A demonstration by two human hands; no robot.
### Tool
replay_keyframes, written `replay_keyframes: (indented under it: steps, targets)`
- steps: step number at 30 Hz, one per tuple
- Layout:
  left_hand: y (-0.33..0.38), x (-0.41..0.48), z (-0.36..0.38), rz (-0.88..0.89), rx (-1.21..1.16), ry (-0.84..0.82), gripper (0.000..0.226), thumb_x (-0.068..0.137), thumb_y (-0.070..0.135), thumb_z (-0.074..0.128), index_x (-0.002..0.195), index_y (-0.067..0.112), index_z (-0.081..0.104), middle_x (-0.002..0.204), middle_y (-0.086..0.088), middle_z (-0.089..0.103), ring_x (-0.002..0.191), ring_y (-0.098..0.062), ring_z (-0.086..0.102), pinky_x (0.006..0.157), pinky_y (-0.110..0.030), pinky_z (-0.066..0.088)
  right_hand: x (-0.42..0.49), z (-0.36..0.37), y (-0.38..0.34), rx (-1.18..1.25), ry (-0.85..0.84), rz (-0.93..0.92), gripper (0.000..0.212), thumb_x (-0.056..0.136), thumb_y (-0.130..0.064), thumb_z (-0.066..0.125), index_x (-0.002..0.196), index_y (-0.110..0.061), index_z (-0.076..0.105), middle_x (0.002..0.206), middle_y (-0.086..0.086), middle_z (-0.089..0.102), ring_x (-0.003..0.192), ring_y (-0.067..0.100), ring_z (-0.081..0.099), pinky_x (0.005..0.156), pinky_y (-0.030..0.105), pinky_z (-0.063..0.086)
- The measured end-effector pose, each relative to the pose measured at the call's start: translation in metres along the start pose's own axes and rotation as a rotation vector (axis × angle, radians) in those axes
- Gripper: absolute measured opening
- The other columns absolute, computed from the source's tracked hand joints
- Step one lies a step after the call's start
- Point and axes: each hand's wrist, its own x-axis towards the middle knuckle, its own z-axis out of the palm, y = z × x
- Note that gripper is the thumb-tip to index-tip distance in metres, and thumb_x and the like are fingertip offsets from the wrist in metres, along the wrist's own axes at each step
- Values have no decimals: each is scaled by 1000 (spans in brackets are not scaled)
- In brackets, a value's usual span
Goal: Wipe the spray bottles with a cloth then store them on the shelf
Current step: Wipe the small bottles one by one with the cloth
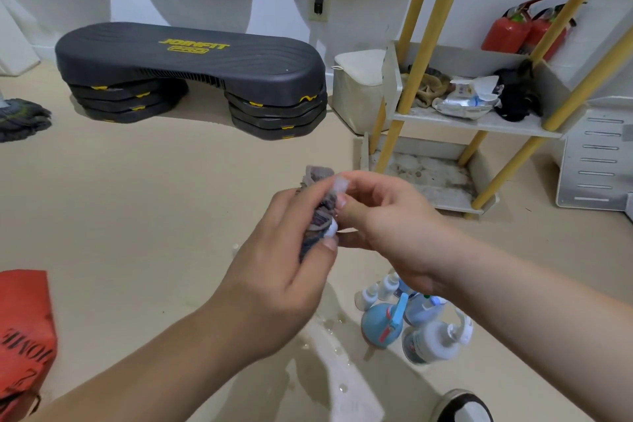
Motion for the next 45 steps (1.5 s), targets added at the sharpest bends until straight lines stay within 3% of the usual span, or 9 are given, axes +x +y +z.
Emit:
replay_keyframes:
  steps: [6, 11, 14, 18, 23, 29, 34, 41, 45]
  targets:
    - [-17, 8, 0, -276, -177, -54, 44, 107, 41, 48, 149, 51, 40, 139, 31, 56, 132, 10, 50, 107, -12, 40, 4, -3, 1, -51, 105, 10, 18, 104, -3, 53, 99, -11, 69, 97, 15, 62, 89, 24, 67, 89, 43, 63]
    - [-13, 11, 1, -817, -708, -30, 33, 108, 25, 42, 124, 24, 71, 116, -6, 79, 109, -25, 75, 93, -39, 56, 5, -13, -2, -20, 12, 50, 22, 107, -4, 49, 109, -13, 69, 102, 9, 60, 90, 17, 63, 83, 33, 62]
    - [-2, 15, 3, -760, -769, 46, 32, 103, 24, 46, 121, 28, 72, 116, -2, 79, 112, -23, 73, 97, -39, 54, 4, -14, -2, 27, -8, 63, 20, 107, -4, 50, 110, -10, 68, 97, 5, 63, 86, 15, 63, 76, 25, 58]
    - [8, 0, 7, -227, -234, 65, 52, 91, 34, 47, 139, 52, 51, 134, 30, 56, 128, 10, 50, 104, -15, 39, 3, -7, -1, 44, 4, 57, 14, 107, -6, 52, 105, -6, 65, 94, 7, 69, 80, 16, 67, 76, 30, 61]
    - [-19, -9, 18, 85, 340, -64, 71, 102, 26, 45, 165, 37, 14, 167, 0, 24, 152, -18, 32, 119, -40, 39, 2, -3, 0, -14, 138, 72, 17, 106, -11, 56, 112, 2, 64, 89, 19, 70, 74, 17, 70, 85, 45, 64]
    - [-26, 1, 13, -407, -281, 12, 40, 110, 34, 50, 147, 48, 44, 131, 33, 61, 120, 5, 61, 106, -22, 48, 6, -10, -2, 40, 246, 120, 15, 104, -10, 58, 90, -11, 65, 87, 10, 68, 72, 22, 66, 85, 48, 64]
    - [-11, 15, 7, -940, -1042, 12, 43, 111, 34, 41, 131, 3, 64, 113, -28, 74, 88, -35, 64, 73, -42, 52, 6, -13, -3, 92, 207, 182, 15, 101, -21, 67, 98, -7, 66, 86, 12, 67, 73, 22, 64, 76, 41, 66]
    - [-1, 16, 8, -920, -807, -5, 41, 108, 35, 39, 121, 12, 71, 96, -12, 79, 75, -32, 72, 68, -37, 45, 6, -13, -5, 32, 105, 210, 22, 102, -26, 66, 106, -5, 65, 79, 6, 67, 60, 12, 64, 88, 45, 64]
    - [-3, 5, 11, -321, -141, 40, 40, 104, 40, 45, 144, 42, 48, 129, 20, 62, 124, -1, 57, 99, -23, 44, 3, -5, 0, 60, 106, 179, 16, 102, -24, 66, 103, -9, 60, 85, 11, 69, 61, 16, 67, 81, 42, 65]
